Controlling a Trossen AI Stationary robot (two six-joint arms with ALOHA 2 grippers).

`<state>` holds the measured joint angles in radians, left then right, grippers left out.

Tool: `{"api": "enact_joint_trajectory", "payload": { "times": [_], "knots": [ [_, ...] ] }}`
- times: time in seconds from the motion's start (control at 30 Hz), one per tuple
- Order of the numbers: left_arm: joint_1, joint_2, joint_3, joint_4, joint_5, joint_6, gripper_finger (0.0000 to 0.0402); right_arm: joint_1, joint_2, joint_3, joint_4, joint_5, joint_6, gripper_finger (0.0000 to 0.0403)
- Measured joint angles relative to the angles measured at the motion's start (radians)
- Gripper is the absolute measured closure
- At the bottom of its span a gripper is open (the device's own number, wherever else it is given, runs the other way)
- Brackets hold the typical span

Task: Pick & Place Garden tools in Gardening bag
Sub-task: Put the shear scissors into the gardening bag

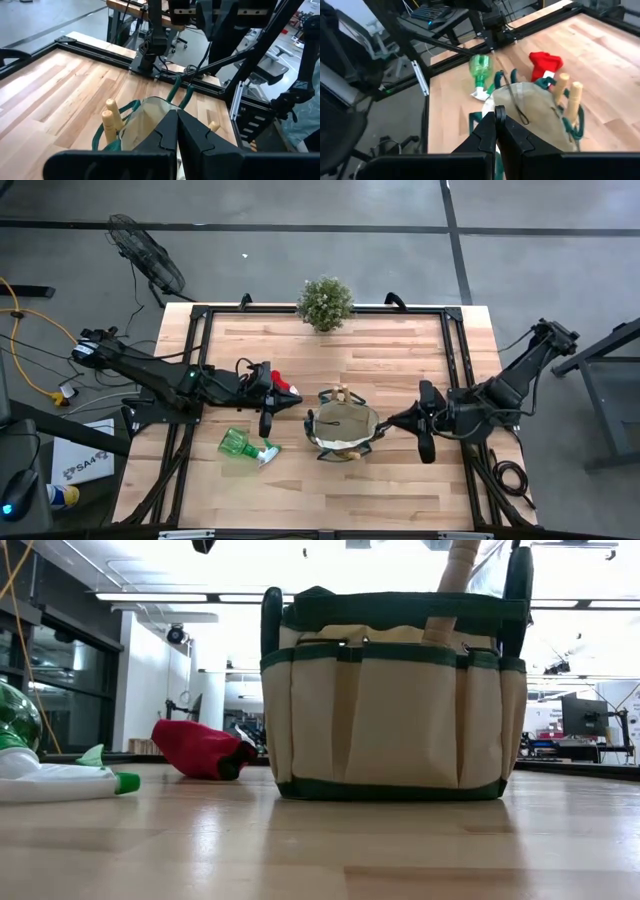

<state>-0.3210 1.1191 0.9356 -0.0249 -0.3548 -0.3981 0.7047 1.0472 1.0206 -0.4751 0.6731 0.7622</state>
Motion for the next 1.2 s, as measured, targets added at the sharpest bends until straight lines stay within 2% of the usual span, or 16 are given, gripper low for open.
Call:
{"api": "enact_joint_trajectory", "payload": {
  "times": [0.33, 0.63, 0.9, 1.03, 1.2],
  "knots": [
    [0.0, 0.0, 0.0, 0.0, 0.002, 0.0, 0.0399, -0.107, 0.0, 0.0, -0.06, -0.102, -0.094, 0.0399],
    [0.0, 0.0, 0.0, -0.001, 0.005, -0.002, 0.0399, -0.202, 0.0, 0.0, -0.084, -0.147, -0.164, 0.0398],
    [0.0, 0.0, 0.001, -0.002, 0.035, -0.004, 0.0399, -0.265, -0.001, 0.0, -0.235, -0.212, -0.148, 0.0398],
    [0.0, 0.0, 0.001, -0.003, 0.054, -0.005, 0.0399, -0.322, -0.01, 0.0, -0.248, -0.265, -0.171, 0.0398],
    [0.0, 0.0, 0.001, -0.004, 0.053, -0.003, 0.0399, -0.381, -0.019, 0.0, -0.255, -0.226, -0.181, 0.0399]
  ]
}}
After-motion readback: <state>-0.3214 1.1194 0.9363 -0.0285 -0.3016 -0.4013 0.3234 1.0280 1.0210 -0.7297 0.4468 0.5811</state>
